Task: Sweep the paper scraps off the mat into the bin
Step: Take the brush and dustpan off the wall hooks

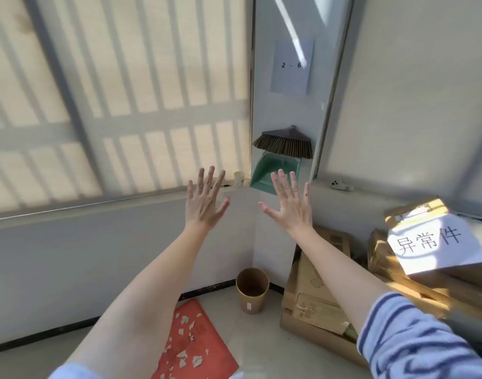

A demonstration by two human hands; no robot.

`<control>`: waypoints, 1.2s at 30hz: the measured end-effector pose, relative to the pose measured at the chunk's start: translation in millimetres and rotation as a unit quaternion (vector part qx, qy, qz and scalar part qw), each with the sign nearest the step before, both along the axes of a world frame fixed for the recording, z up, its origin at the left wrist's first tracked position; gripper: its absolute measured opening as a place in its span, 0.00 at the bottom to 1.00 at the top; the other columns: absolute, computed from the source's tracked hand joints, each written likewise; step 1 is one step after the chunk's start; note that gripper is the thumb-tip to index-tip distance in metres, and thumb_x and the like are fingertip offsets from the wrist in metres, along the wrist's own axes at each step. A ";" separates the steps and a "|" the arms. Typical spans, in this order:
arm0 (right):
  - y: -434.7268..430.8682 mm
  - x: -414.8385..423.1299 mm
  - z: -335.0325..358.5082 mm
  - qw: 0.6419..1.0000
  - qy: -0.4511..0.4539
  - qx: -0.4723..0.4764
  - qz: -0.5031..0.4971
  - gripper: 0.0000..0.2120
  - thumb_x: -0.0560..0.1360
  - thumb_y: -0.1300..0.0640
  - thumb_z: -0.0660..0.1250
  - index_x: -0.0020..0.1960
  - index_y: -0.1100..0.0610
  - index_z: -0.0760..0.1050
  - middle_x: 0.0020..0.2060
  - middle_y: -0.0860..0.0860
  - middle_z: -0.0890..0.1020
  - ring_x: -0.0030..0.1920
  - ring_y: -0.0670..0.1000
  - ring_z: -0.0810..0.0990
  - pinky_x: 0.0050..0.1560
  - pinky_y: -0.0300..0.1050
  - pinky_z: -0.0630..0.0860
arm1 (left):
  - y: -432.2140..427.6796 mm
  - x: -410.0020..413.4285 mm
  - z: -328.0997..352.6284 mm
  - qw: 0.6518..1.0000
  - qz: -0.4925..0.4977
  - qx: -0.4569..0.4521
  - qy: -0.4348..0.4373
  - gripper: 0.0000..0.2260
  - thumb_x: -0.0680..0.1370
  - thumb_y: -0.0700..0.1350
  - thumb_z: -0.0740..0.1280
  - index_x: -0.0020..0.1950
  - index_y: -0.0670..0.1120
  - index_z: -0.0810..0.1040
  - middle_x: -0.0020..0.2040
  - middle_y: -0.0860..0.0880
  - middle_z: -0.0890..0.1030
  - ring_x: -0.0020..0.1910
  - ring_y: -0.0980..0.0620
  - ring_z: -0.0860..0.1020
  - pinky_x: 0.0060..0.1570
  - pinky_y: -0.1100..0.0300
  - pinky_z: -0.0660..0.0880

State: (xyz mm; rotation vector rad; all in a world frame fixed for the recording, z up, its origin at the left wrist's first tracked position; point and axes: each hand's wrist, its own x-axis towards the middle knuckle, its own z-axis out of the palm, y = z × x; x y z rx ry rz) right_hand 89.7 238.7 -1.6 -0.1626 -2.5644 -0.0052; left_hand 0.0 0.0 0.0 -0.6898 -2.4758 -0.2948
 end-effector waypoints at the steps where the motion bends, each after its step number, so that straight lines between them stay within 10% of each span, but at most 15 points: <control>1: 8.1 -1.2 3.1 1.000 0.002 0.005 -0.006 0.41 0.74 0.27 0.45 0.79 0.47 0.39 0.78 0.48 0.40 0.77 0.51 0.35 0.72 0.58 0.28 | 10.5 -2.0 1.8 1.000 0.000 -0.006 0.002 0.32 0.79 0.62 0.47 0.80 0.56 0.39 0.81 0.50 0.40 0.79 0.48 0.37 0.76 0.43 0.42; 14: 111.9 -82.9 8.4 0.999 -0.003 -0.015 -0.036 0.40 0.74 0.27 0.45 0.78 0.46 0.37 0.78 0.48 0.40 0.77 0.51 0.35 0.74 0.65 0.39 | 127.8 -91.3 3.0 0.999 -0.020 -0.021 -0.018 0.35 0.78 0.63 0.47 0.81 0.49 0.43 0.80 0.51 0.44 0.79 0.48 0.42 0.76 0.44 0.47; 25: 173.2 -215.4 15.9 0.993 -0.035 -0.020 -0.110 0.40 0.72 0.26 0.38 0.77 0.44 0.33 0.78 0.46 0.39 0.77 0.53 0.35 0.74 0.64 0.37 | 196.2 -240.6 8.2 0.997 -0.065 -0.044 -0.025 0.34 0.77 0.63 0.42 0.80 0.52 0.39 0.80 0.53 0.38 0.78 0.50 0.35 0.75 0.49 0.33; 36: 239.0 -326.8 12.3 0.990 -0.052 -0.013 -0.130 0.47 0.72 0.33 0.61 0.78 0.47 0.36 0.78 0.48 0.43 0.77 0.54 0.38 0.73 0.64 0.36 | 274.7 -368.2 12.4 0.990 -0.090 -0.098 -0.048 0.33 0.81 0.62 0.49 0.81 0.49 0.43 0.81 0.50 0.46 0.79 0.49 0.41 0.76 0.46 0.41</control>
